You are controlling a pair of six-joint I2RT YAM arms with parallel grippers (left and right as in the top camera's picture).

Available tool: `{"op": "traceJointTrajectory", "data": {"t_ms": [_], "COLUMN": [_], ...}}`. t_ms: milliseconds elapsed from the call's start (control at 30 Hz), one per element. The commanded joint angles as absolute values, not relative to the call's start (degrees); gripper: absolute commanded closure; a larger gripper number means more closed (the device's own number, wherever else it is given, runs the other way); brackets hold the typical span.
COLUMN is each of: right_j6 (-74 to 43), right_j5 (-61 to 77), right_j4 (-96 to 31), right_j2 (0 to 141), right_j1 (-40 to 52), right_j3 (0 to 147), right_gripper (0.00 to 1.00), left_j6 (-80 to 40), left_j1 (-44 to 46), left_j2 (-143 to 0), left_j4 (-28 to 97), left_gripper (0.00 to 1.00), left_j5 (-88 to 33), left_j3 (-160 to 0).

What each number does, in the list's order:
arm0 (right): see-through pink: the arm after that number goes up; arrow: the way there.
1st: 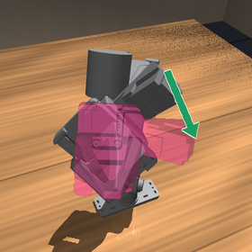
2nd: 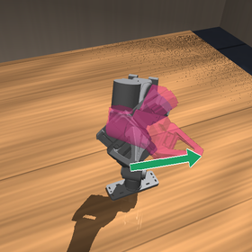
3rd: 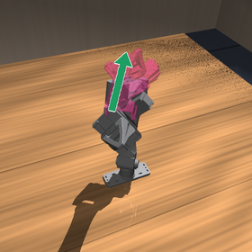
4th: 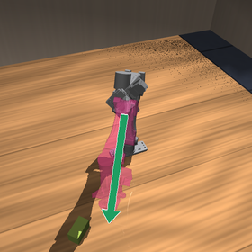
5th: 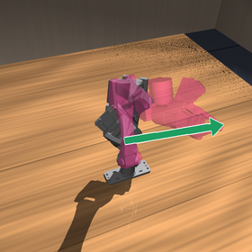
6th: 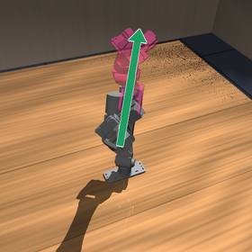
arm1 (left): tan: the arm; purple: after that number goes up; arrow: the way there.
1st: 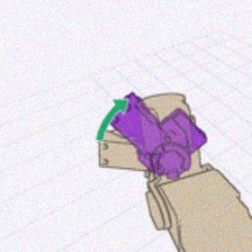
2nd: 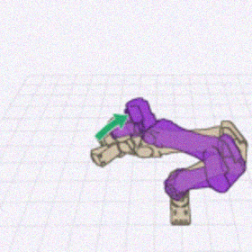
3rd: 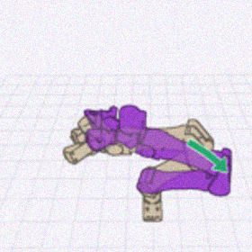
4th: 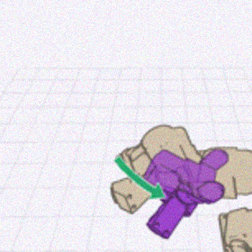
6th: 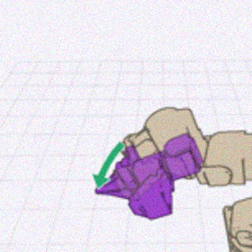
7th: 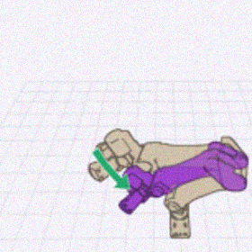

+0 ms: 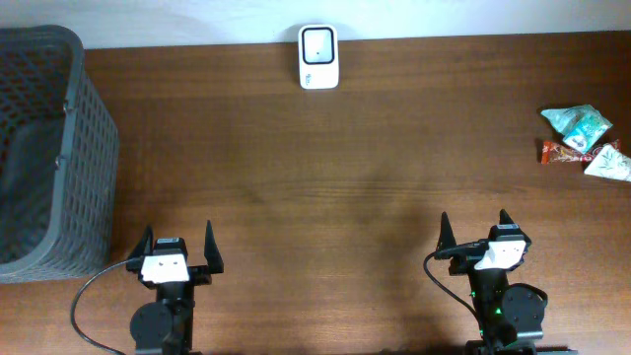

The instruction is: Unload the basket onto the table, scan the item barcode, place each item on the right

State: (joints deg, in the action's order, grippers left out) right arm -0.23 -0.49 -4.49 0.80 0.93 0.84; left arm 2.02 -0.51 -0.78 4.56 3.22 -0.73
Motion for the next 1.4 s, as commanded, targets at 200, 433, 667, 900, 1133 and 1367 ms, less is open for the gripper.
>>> {"op": "traceJointTrajectory", "data": {"t_ms": [200,433,667,900,1133,1367], "right_j6": [-0.91,-0.91,-0.89,-0.91,-0.91,-0.91], "right_j5": [-0.23,-0.23,-0.23,-0.23,-0.23,-0.23], "right_j4": [-4.64,-4.64,-4.64,-4.64,-4.64,-4.64], "right_j2": [0.19,0.21,0.19,0.19,0.21,0.21], "right_j1": [0.73,0.73,0.73,0.73,0.73,0.73], "right_j3": [0.32,0.32,0.32,0.32,0.32,0.32], "right_gripper": [0.01,0.01,0.01,0.01,0.01,0.01], "left_j6": [3.92,1.08,-2.48,2.44,2.44,2.44], "left_j1": [-0.93,-0.93,-0.93,-0.93,-0.93,-0.93], "left_j2": [-0.27,-0.27,-0.27,-0.27,-0.27,-0.27], "left_j4": [4.99,4.84,4.82,4.91,4.91,4.86], "left_gripper": [0.01,0.01,0.01,0.01,0.01,0.01], "left_j5": [2.83,4.32,4.32,2.81,2.74,2.57], "left_j3": [-0.47,-0.45,-0.47,-0.47,-0.47,-0.47]}}
